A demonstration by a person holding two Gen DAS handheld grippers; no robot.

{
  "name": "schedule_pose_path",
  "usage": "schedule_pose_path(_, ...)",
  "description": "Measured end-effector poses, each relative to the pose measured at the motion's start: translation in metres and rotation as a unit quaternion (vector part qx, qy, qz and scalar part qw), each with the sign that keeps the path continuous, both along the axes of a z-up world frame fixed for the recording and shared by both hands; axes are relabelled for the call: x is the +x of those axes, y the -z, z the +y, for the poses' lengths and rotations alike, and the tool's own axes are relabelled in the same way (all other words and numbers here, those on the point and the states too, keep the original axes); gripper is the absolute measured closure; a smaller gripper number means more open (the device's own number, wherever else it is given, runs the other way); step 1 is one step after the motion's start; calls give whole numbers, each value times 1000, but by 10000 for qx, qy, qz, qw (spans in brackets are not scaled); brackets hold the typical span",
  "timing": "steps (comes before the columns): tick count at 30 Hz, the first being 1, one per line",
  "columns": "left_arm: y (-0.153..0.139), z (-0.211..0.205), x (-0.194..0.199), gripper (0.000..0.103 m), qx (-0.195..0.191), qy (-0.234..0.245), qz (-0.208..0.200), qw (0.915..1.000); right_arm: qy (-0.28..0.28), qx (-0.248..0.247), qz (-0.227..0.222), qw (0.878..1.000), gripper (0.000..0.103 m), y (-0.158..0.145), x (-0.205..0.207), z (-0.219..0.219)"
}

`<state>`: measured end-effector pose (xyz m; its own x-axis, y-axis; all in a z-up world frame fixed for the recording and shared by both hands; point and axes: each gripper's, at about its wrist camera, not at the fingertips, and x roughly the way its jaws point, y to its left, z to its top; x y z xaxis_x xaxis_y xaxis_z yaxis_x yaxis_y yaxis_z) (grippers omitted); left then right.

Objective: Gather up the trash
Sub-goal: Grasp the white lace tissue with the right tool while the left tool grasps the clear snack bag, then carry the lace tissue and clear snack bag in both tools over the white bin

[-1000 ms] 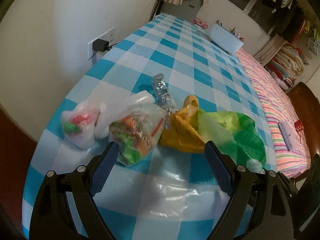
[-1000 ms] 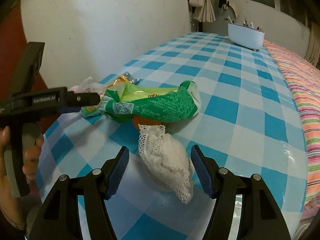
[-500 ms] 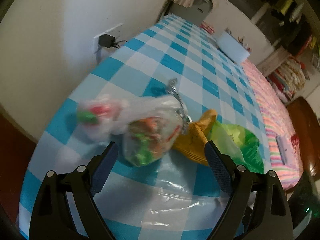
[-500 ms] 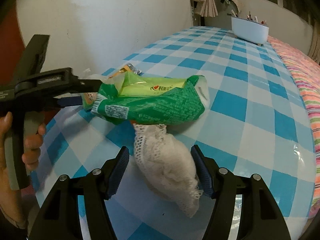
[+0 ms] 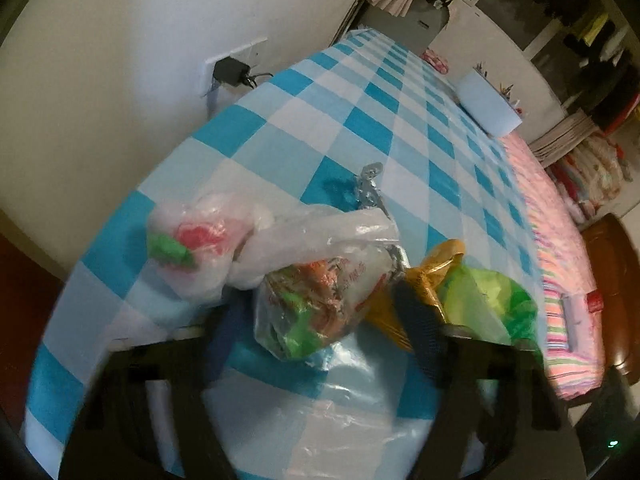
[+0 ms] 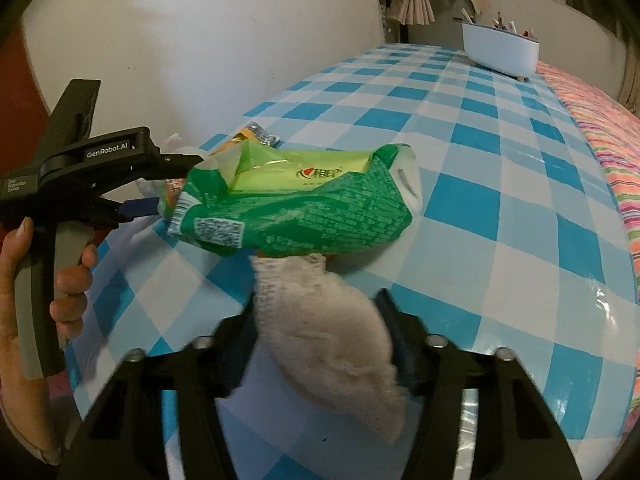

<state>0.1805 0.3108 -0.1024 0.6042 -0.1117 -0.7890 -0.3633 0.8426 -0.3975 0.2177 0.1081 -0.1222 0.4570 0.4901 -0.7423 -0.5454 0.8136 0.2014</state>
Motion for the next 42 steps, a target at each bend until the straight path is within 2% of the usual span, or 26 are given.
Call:
schedule_pose_path(7,-2,-1,-1,57,98,69,-131,9998,13,120,33,9999,60,0,0,-4)
schedule_pose_path(13,-9,-5,-13,57,418,62,-222,9989,45,262,17,9996,60,-4,-5,-11)
schedule_pose_path(26,-50,-35,-49,57,1051,175,-831,9908,216,684,-140,9973,60,-25,-20,-38)
schedule_pose_path(36,-71,-77,-62,57,1222,507,-1221,9837,503,784,-206,9954,60,-33,-22,-72)
schedule_pose_path(42,-74,-102,-58,57,1244,760,-1296,9808,617,780,-266,9947,60,-36,-26,-89)
